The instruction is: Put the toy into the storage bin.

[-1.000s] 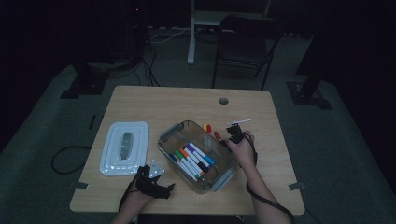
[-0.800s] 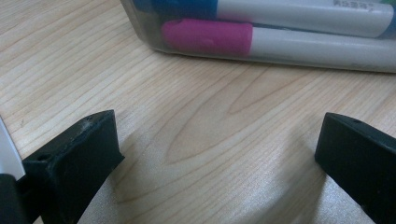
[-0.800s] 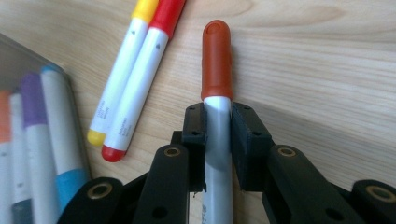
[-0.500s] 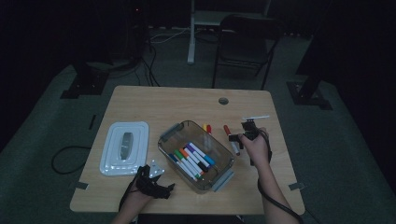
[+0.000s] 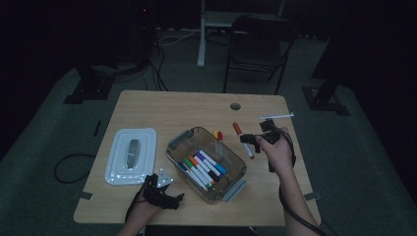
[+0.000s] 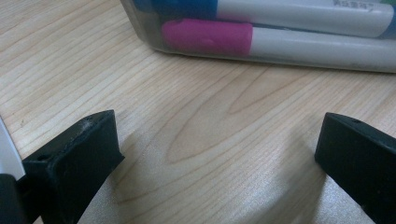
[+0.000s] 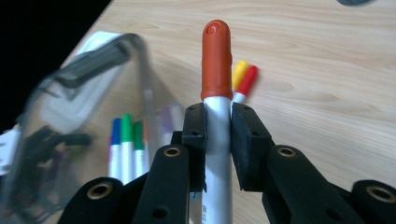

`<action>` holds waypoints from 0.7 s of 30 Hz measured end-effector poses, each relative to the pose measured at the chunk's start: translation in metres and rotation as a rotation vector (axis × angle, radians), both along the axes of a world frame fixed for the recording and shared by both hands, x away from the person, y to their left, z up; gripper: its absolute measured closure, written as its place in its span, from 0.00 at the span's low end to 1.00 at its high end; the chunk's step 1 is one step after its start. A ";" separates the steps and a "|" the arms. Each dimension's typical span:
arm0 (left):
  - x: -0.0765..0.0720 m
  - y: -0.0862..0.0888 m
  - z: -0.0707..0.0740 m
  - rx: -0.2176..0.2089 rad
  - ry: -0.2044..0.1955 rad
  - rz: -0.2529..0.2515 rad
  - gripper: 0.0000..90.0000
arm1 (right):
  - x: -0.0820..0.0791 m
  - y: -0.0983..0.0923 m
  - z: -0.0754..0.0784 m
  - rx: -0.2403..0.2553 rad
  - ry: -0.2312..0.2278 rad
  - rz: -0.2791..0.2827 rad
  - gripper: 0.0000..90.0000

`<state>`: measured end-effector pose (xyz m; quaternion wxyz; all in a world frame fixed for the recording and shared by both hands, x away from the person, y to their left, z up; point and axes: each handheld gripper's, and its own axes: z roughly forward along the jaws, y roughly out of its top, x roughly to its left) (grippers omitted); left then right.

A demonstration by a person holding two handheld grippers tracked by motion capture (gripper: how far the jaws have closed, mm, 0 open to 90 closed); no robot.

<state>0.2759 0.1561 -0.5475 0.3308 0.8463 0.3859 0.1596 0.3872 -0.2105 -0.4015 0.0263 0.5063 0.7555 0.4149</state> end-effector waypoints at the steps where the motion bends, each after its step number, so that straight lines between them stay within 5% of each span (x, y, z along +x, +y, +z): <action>1: 0.000 0.000 0.000 0.000 0.000 0.000 0.01 | -0.002 0.003 0.003 0.002 -0.005 0.013 0.85; 12: 0.000 0.000 0.000 0.001 0.001 -0.001 0.01 | -0.020 0.048 0.023 0.006 -0.039 0.153 0.85; 21: 0.000 0.000 0.000 0.000 0.001 -0.001 0.01 | -0.026 0.096 0.012 -0.004 0.014 0.276 0.85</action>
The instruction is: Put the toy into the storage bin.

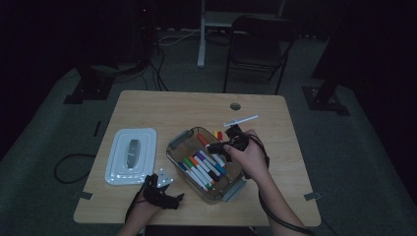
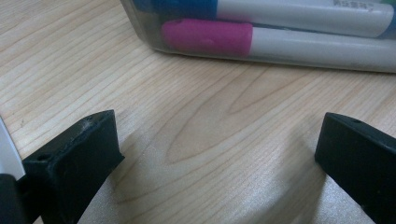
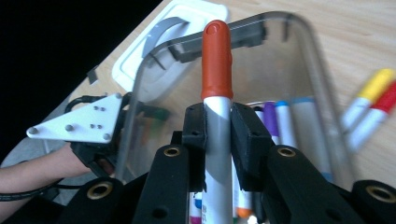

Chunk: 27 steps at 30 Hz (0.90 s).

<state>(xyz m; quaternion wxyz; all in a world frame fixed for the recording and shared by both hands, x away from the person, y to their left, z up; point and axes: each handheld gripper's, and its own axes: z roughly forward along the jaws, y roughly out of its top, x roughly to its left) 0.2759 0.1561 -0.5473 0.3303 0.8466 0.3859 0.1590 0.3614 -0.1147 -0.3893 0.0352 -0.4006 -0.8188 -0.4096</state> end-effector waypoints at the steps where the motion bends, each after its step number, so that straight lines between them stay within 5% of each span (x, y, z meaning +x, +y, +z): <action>1: 0.000 0.000 0.000 0.000 0.000 0.000 0.01 | 0.000 0.004 -0.002 -0.010 0.004 0.009 0.85; 15: 0.000 0.000 0.000 0.001 0.000 0.000 0.01 | 0.003 0.057 -0.041 -0.127 0.105 0.111 0.85; 27: 0.000 0.000 0.000 0.000 -0.002 0.001 0.01 | 0.008 0.086 -0.070 -0.253 0.169 0.138 0.85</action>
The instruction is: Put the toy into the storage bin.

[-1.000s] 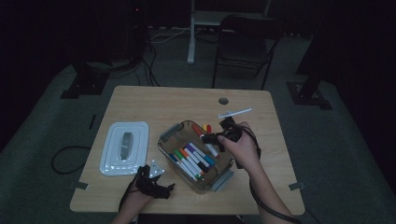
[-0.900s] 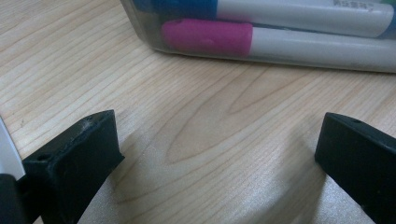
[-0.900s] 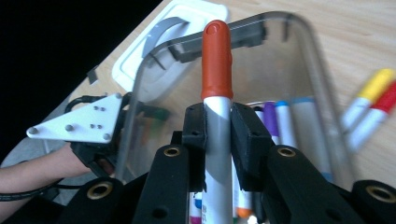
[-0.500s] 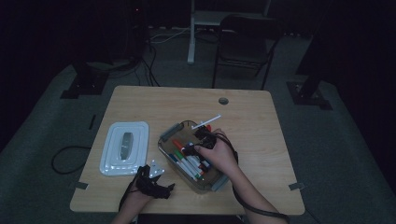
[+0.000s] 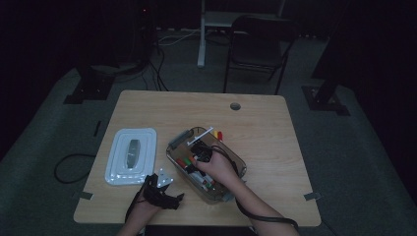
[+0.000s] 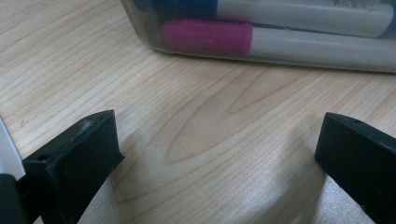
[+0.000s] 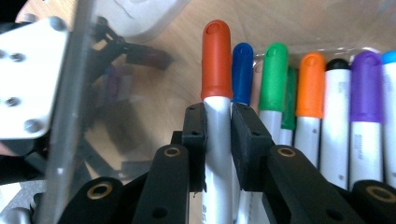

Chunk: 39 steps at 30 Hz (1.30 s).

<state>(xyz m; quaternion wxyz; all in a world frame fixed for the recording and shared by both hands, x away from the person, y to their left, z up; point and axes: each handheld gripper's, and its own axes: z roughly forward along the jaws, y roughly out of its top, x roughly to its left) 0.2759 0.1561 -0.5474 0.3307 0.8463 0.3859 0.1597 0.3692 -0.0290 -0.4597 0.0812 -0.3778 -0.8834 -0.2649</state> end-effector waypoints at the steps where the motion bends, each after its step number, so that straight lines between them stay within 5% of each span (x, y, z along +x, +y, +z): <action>1: 0.000 0.000 0.000 0.000 0.000 0.000 0.01 | 0.001 0.002 -0.003 -0.013 0.009 0.004 0.85; 7: 0.000 0.000 0.000 0.001 0.000 -0.001 0.01 | 0.001 0.008 -0.015 -0.051 0.042 0.016 0.83; 10: 0.000 0.000 0.000 0.000 0.000 0.000 0.01 | 0.000 0.006 -0.010 -0.007 0.050 0.018 0.76; 14: 0.000 0.000 0.000 0.001 0.000 0.000 0.01 | -0.001 -0.007 0.007 0.070 -0.015 0.005 0.70; 18: 0.000 0.000 0.000 0.002 0.002 -0.002 0.01 | 0.000 -0.034 0.033 0.170 -0.071 -0.034 0.70; 21: 0.000 0.000 0.000 0.001 0.001 -0.001 0.01 | 0.002 -0.051 0.046 0.198 -0.114 -0.071 0.69; 26: 0.000 0.000 0.000 0.001 0.000 -0.001 0.01 | 0.015 -0.109 0.063 0.247 -0.198 -0.216 0.64; 33: 0.000 0.000 0.000 -0.002 0.001 0.001 0.01 | 0.036 -0.156 0.040 0.212 -0.184 -0.352 0.66; 39: 0.000 0.000 0.000 0.003 0.002 -0.002 0.01 | 0.053 -0.170 0.003 0.185 -0.147 -0.443 0.65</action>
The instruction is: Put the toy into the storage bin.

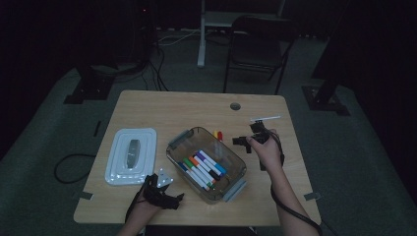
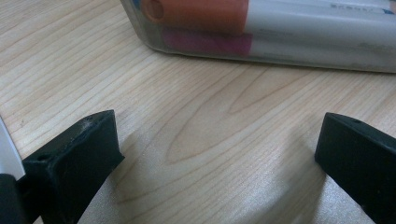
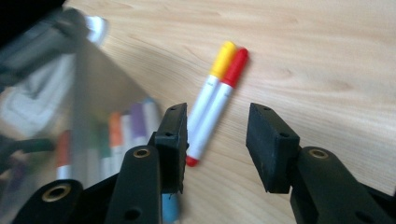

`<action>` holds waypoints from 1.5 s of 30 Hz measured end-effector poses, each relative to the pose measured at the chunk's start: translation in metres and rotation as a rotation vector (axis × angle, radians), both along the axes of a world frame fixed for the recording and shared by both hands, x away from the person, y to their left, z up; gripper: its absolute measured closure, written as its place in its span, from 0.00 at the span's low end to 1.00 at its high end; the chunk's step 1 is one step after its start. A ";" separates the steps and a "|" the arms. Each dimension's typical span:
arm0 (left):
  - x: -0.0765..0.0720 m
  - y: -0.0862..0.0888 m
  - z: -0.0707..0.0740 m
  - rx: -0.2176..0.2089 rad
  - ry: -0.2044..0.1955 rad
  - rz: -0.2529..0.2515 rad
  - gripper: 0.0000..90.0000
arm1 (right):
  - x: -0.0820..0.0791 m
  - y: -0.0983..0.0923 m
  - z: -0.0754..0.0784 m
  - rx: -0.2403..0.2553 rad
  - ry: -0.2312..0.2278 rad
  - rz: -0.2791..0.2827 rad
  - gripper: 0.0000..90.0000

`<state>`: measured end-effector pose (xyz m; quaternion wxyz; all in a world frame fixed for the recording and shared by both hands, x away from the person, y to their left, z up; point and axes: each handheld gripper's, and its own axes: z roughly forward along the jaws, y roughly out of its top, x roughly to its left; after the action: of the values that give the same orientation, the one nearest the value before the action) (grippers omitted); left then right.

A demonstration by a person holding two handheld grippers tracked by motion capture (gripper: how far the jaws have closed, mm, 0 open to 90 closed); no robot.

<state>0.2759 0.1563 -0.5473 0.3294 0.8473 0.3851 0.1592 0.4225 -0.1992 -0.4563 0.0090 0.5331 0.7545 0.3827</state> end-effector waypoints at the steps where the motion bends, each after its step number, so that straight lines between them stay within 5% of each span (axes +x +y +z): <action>1: 0.000 0.000 0.000 0.000 0.000 0.000 0.01 | 0.003 0.000 -0.006 0.005 -0.002 -0.003 0.65; 10: 0.000 0.000 0.000 0.000 0.000 0.000 0.01 | 0.028 0.022 -0.045 0.018 0.017 -0.028 0.64; 16: 0.000 0.000 0.000 0.000 0.000 0.000 0.01 | 0.039 0.040 -0.056 -0.051 0.035 -0.023 0.64; 25: 0.000 0.000 0.000 0.000 0.000 0.000 0.01 | 0.046 0.049 -0.068 -0.077 0.073 -0.011 0.64; 32: 0.000 0.000 0.000 0.000 0.000 0.000 0.01 | 0.045 0.041 -0.065 -0.145 0.086 -0.067 0.83; 41: 0.000 0.000 0.000 0.000 0.000 0.000 0.01 | 0.036 0.013 -0.053 -0.118 0.108 -0.131 0.85; 45: 0.000 0.000 0.000 0.000 0.000 0.000 0.01 | 0.025 -0.005 -0.031 -0.087 0.079 -0.134 0.85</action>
<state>0.2759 0.1563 -0.5473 0.3295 0.8473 0.3851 0.1592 0.4478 -0.2040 -0.4875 0.0279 0.5962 0.7328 0.3268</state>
